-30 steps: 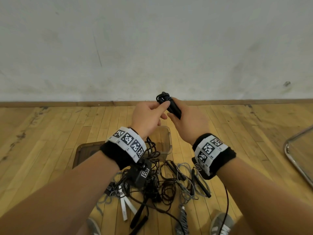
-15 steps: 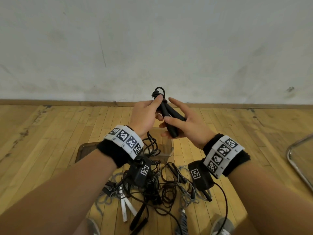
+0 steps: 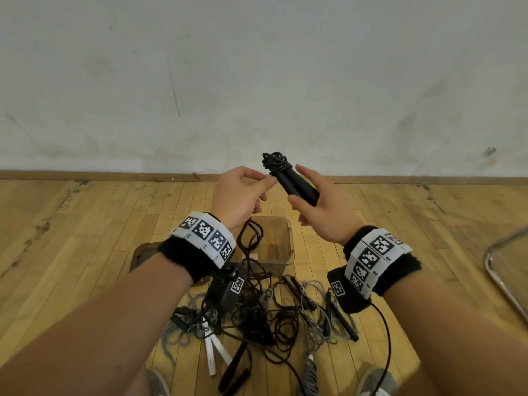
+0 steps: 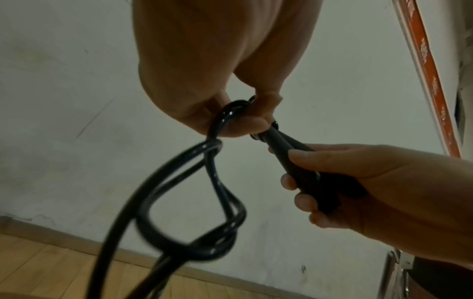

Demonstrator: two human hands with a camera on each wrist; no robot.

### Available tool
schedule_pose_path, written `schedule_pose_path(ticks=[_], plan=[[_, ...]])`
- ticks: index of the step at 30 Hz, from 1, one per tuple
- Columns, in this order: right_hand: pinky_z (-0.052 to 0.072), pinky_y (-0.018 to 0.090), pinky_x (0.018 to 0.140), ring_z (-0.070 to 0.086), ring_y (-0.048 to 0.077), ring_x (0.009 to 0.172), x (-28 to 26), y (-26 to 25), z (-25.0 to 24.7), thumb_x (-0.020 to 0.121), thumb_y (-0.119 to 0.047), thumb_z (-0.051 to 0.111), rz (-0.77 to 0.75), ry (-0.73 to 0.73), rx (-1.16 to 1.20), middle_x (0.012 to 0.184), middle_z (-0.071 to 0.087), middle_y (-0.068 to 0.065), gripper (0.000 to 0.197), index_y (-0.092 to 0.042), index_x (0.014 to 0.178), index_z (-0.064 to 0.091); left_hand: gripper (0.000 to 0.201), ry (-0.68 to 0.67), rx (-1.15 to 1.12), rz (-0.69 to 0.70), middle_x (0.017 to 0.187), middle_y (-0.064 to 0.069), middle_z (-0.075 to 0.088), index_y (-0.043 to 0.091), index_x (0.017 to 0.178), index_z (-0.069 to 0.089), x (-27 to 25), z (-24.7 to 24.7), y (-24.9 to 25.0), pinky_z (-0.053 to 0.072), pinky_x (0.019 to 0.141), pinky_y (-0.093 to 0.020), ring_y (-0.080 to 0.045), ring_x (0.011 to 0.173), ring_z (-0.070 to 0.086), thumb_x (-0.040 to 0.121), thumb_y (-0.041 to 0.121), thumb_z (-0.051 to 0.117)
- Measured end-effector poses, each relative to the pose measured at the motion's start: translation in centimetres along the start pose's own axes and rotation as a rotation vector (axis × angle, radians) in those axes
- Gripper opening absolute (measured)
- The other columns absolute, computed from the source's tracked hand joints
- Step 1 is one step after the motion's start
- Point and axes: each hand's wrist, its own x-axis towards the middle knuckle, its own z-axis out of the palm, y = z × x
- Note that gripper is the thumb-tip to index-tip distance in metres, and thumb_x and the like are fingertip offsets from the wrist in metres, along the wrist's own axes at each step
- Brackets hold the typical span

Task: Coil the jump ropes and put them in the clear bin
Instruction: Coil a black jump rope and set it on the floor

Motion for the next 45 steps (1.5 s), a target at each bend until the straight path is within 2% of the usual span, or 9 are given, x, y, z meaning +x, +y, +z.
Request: schedule_pose_path(ticks=[4,9,14,17,20,27,34,39,45], plan=[[0.058,0.041,0.083,0.067,0.018,0.088,0.3,0.5,0.2,0.100,-0.032,0.060,-0.050,0.064,-0.190,0.124,0.067,0.002,0.065,-0.030,0.158,0.030,0.012,0.011,-0.009,0.047,0.073,-0.003,0.074,0.016,0.105,0.071,-0.5,0.6,0.3,0.054,0.057,-0.026,-0.012,0.052,0.062,0.094,0.022,0.073],[0.057,0.040,0.078,0.065,0.018,0.092,0.2,0.8,0.3,0.102,-0.028,0.056,-0.064,0.095,-0.327,0.123,0.067,-0.001,0.064,-0.032,0.158,0.027,0.025,-0.062,-0.018,0.047,0.085,0.003,0.079,0.016,0.123,0.069,-1.0,1.4,0.4,0.060,0.080,-0.033,-0.015,0.070,0.074,0.099,0.022,0.067],[0.055,0.043,0.071,0.063,0.019,0.084,0.1,1.2,1.2,0.106,-0.042,0.038,-0.082,0.103,-0.346,0.106,0.067,0.003,0.058,-0.039,0.159,0.017,0.028,-0.047,-0.132,-0.025,0.090,-0.001,0.080,0.010,0.123,0.069,-0.9,1.6,0.7,0.058,0.075,-0.026,-0.016,0.077,0.077,0.098,0.024,0.068],[0.044,0.031,0.069,0.055,0.018,0.089,0.0,1.0,1.6,0.109,-0.039,0.027,-0.090,0.075,-0.321,0.105,0.057,0.007,0.053,-0.042,0.160,0.013,0.029,-0.001,-0.151,-0.053,0.087,0.000,0.080,0.012,0.116,0.070,-0.8,1.5,0.7,0.058,0.073,-0.029,-0.017,0.076,0.077,0.096,0.032,0.071],[0.038,0.018,0.067,0.050,0.013,0.089,-0.4,0.6,1.6,0.107,-0.034,0.041,-0.143,0.061,-0.281,0.107,0.050,0.005,0.058,-0.044,0.159,0.017,0.033,0.036,-0.158,-0.072,0.084,-0.001,0.079,0.012,0.108,0.072,-0.8,1.4,0.5,0.056,0.069,-0.027,-0.018,0.073,0.077,0.092,0.041,0.074],[0.051,0.018,0.087,0.060,0.006,0.101,-0.5,-0.6,1.3,0.086,-0.034,0.080,-0.164,0.068,0.020,0.112,0.059,-0.007,0.077,-0.042,0.150,0.038,0.028,0.042,-0.189,-0.070,0.080,0.003,0.076,0.012,0.103,0.075,-0.7,1.1,0.6,0.051,0.062,-0.020,-0.005,0.060,0.066,0.097,0.039,0.067],[0.063,0.038,0.074,0.075,0.026,0.088,-0.8,-1.5,0.2,0.097,-0.016,0.066,0.107,-0.164,0.498,0.112,0.074,0.009,0.047,-0.022,0.142,0.052,0.026,-0.122,-0.092,0.055,0.091,0.002,0.079,0.016,0.106,0.074,-0.9,0.9,0.6,0.056,0.084,-0.029,-0.011,0.081,0.074,0.101,0.038,0.061],[0.062,0.031,0.069,0.071,0.021,0.071,-0.7,-1.9,-1.1,0.096,-0.008,0.066,0.024,-0.046,0.437,0.092,0.072,0.010,0.047,-0.025,0.138,0.053,0.038,-0.161,0.096,0.084,0.058,0.015,0.064,0.022,0.101,0.074,-0.6,0.3,0.9,0.048,0.077,-0.027,-0.015,0.081,0.072,0.100,0.053,0.053],[0.059,0.029,0.067,0.068,0.020,0.066,-0.4,-1.5,-1.2,0.095,-0.009,0.070,0.007,0.089,0.431,0.100,0.070,0.014,0.050,-0.031,0.136,0.053,0.019,-0.308,0.071,0.106,0.059,0.006,0.060,0.016,0.119,0.069,-0.5,0.3,0.4,0.050,0.060,-0.018,-0.009,0.056,0.061,0.103,0.021,0.060]])
